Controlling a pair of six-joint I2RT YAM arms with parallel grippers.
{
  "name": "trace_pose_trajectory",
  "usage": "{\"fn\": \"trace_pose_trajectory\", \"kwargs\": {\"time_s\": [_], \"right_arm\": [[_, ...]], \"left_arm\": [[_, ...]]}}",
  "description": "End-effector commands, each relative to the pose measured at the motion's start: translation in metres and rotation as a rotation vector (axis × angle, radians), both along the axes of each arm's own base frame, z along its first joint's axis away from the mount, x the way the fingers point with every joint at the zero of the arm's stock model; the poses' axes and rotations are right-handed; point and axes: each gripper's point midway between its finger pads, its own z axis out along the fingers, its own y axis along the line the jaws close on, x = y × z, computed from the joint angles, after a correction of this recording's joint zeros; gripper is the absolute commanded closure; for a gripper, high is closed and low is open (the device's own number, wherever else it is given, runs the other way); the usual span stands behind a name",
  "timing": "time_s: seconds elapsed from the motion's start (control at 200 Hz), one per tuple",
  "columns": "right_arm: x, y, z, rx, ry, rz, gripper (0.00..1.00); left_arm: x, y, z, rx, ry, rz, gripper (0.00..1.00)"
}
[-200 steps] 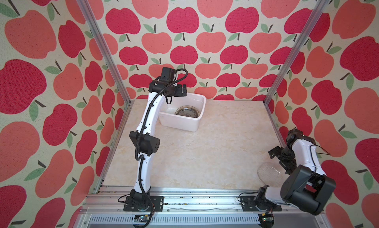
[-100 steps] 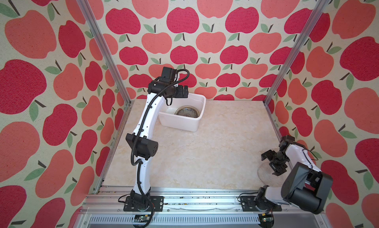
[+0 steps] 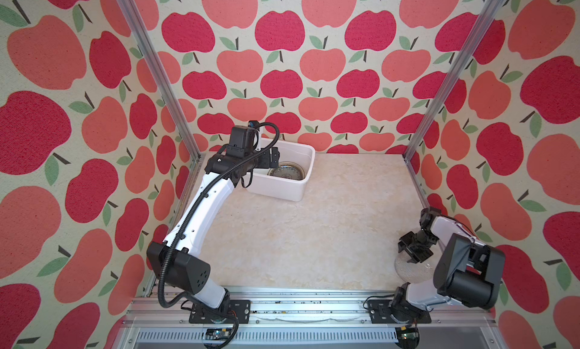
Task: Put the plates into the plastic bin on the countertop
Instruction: 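Reach the right gripper to the clear glass plate and grip its rim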
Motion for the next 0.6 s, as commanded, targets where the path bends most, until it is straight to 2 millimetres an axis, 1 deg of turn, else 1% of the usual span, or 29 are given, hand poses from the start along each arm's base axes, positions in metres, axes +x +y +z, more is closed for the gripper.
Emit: {"fn": "trace_pose_trajectory", "kwargs": {"time_s": [0.0,0.125,0.225,0.29,0.365,0.465,0.525,0.595], "right_arm": [[-0.002,0.000,-0.002,-0.012,0.021,0.025,0.68],[0.007,0.003,0.002,-0.003,-0.008,0.046,0.80],[0.028,0.013,0.013,-0.008,-0.068,0.120,0.89],[0.045,0.025,0.023,-0.019,-0.108,0.200,0.94],[0.064,0.045,0.033,-0.020,-0.149,0.301,0.98],[0.088,0.081,0.042,0.010,-0.201,0.419,1.00],[0.100,0.108,0.043,0.048,-0.220,0.482,1.00],[0.113,0.147,0.045,0.115,-0.254,0.566,1.00]], "left_arm": [[0.005,0.009,0.011,-0.022,-0.048,0.036,0.01],[-0.002,0.014,0.008,-0.040,-0.058,0.037,0.01],[-0.005,0.019,0.004,-0.065,-0.044,0.049,0.01],[-0.006,0.020,0.000,-0.078,-0.032,0.052,0.01],[-0.007,0.018,-0.002,-0.089,-0.022,0.044,0.01],[-0.008,0.016,-0.006,-0.097,-0.008,0.040,0.01],[-0.008,0.016,-0.007,-0.102,-0.003,0.037,0.01],[-0.009,0.014,-0.009,-0.109,0.005,0.035,0.01]]}}
